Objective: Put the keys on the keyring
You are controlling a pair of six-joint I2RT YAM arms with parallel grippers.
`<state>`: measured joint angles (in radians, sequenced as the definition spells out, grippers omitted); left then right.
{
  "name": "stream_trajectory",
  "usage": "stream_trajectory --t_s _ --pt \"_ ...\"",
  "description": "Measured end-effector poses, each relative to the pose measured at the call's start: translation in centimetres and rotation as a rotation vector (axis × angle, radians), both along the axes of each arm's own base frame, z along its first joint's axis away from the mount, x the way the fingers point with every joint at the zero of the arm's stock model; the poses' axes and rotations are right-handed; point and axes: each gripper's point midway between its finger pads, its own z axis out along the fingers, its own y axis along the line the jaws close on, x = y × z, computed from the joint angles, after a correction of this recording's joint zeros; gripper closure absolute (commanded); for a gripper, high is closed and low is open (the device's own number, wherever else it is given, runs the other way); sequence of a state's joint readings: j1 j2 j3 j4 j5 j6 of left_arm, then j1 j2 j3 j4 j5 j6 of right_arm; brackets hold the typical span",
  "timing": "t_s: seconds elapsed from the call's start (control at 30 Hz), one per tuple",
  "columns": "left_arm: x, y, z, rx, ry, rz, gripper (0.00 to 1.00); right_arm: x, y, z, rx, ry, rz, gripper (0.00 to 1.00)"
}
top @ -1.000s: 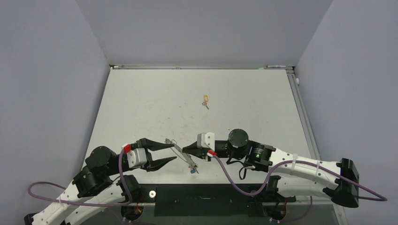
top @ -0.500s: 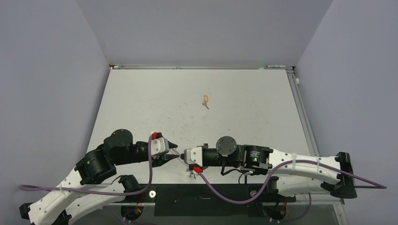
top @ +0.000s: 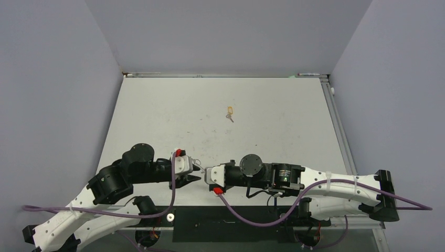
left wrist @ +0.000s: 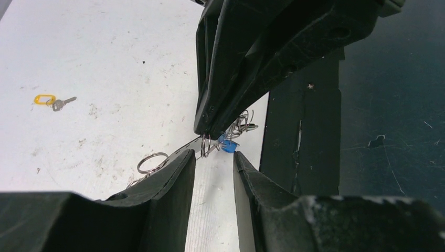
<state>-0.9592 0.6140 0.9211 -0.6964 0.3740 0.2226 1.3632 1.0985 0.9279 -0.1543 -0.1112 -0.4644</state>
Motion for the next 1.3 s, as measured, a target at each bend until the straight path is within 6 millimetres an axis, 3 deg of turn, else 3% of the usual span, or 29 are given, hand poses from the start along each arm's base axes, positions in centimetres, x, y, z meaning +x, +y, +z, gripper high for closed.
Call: stream_trajectory --t_s 0.73,0.9,1.2,1.23,1.3 --pt "1.1 -1.1 -0.5 0.024 -0.004 0.022 0.82 -0.1 0.1 0.8 0.014 -0.009 -0.007 0.95" --pt "1.3 -1.2 -0.7 0.033 -0.002 0.029 1.00 0.1 0.1 0.7 0.011 -0.011 -0.017 0.95" --pt "1.6 -1.7 -1.3 0.032 -0.021 0.037 1.00 0.5 -0.3 0.4 -0.007 -0.014 -0.047 0.95" --pt "1.7 -1.7 -1.2 0.022 -0.029 0.043 1.00 0.6 -0.4 0.4 -0.002 -0.013 -0.054 0.89" --pt "1.9 -1.7 -1.0 -0.007 -0.046 0.055 1.00 0.8 -0.5 0.6 0.019 -0.008 -0.068 0.63"
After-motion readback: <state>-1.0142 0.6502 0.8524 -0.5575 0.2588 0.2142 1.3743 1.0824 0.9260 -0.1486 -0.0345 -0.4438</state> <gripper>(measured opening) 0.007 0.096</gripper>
